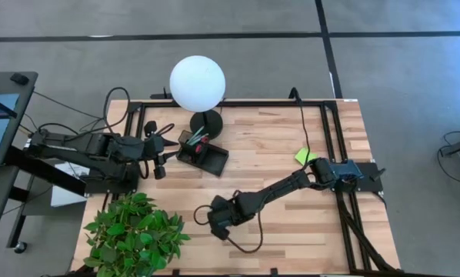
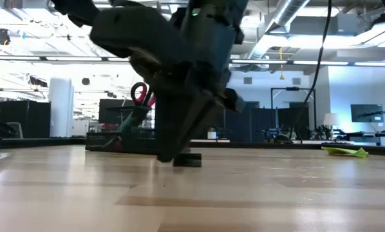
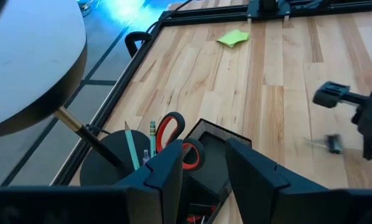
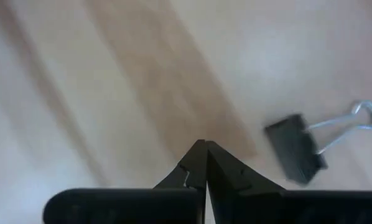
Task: Pick and place office supplies into organizer
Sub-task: Put the black binder clip into the black desk organizer
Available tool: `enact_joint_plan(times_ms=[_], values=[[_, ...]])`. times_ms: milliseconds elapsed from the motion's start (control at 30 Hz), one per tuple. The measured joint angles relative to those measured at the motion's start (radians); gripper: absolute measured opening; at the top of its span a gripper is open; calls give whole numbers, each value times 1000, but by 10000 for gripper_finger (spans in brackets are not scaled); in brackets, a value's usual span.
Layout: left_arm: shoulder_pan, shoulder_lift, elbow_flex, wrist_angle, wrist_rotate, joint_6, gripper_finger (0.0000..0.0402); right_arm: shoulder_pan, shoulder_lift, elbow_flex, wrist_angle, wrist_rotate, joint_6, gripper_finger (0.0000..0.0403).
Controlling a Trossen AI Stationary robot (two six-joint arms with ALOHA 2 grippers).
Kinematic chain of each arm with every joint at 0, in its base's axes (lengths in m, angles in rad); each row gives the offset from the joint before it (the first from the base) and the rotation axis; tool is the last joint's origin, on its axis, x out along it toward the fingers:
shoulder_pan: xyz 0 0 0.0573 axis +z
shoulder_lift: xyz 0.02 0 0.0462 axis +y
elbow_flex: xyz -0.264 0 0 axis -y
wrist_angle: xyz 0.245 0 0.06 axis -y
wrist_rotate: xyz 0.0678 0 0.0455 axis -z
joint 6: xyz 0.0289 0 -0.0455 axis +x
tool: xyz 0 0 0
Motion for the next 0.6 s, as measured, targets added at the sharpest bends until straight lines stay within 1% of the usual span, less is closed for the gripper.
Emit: enact_joint_plan(times_ms=[100, 133, 233, 333, 533, 600], values=[[0, 0, 0, 1, 1, -1, 118, 2, -23, -2, -16, 21, 3, 0], [0, 0, 0, -1, 1, -1, 118, 9, -28, 1, 2, 21, 10, 0], [0, 0, 0, -2, 2, -2, 118, 44, -38, 0, -44, 46, 87, 0], [0, 0, 0, -14, 6, -14, 118, 94, -44, 0, -65, 110, 190, 0], [0, 0, 0, -31, 5, -68, 118, 222, -47, 2, -67, 299, 394, 0], [0, 0, 0, -31, 5, -86, 118, 254, -42, 2, -62, 320, 443, 0]])
